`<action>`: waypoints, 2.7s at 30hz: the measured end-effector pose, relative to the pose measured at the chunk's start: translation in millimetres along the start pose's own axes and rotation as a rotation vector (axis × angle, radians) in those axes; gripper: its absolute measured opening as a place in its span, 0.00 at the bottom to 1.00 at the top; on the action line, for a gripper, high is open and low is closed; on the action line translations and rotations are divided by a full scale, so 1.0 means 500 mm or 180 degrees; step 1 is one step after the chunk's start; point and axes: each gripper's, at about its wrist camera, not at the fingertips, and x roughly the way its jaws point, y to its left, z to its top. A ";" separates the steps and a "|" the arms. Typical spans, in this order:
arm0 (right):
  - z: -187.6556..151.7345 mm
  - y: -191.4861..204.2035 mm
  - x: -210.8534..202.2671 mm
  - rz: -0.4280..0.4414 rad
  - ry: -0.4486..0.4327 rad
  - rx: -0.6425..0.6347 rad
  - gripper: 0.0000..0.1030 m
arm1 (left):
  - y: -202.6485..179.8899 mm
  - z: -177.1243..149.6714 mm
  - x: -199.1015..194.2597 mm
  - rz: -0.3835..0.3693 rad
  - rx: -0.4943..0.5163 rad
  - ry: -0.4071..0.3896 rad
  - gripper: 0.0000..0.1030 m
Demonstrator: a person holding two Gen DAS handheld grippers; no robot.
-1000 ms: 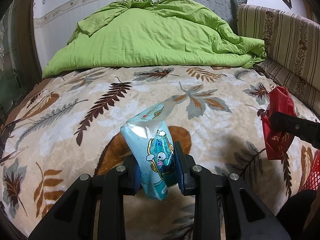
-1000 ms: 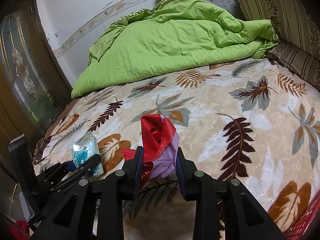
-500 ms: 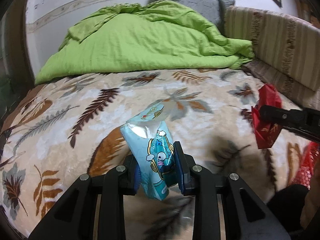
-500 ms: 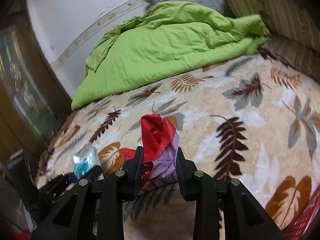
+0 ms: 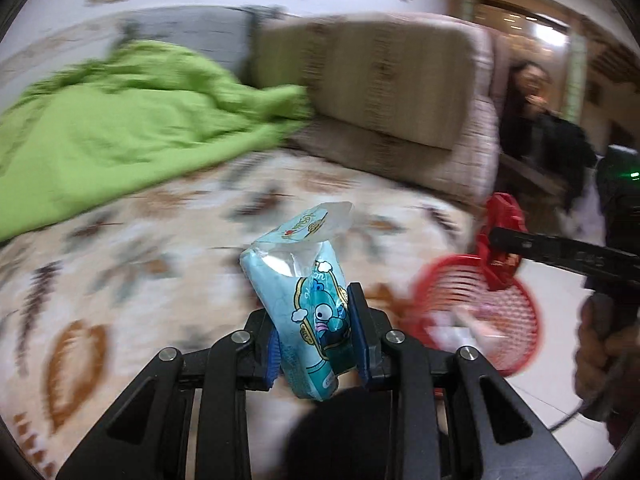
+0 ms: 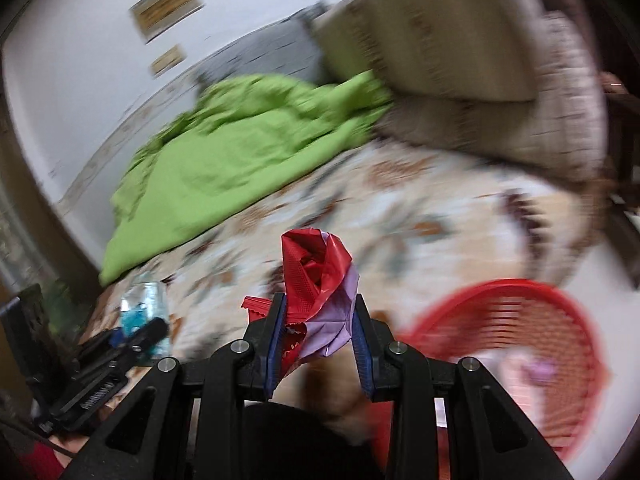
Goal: Collect trash
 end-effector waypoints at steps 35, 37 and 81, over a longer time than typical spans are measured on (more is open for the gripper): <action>-0.059 -0.106 -0.076 -0.1511 0.0049 0.0313 0.67 | -0.065 0.020 0.057 -0.0097 0.0090 0.0253 0.64; -0.072 -0.084 -0.073 -0.1655 0.0088 0.0225 0.72 | -0.044 0.010 0.033 -0.0002 0.0074 0.0176 0.69; -0.160 0.106 -0.115 -0.2256 -0.0071 -0.0221 0.99 | 0.003 -0.075 -0.094 0.0886 0.0352 -0.0212 0.94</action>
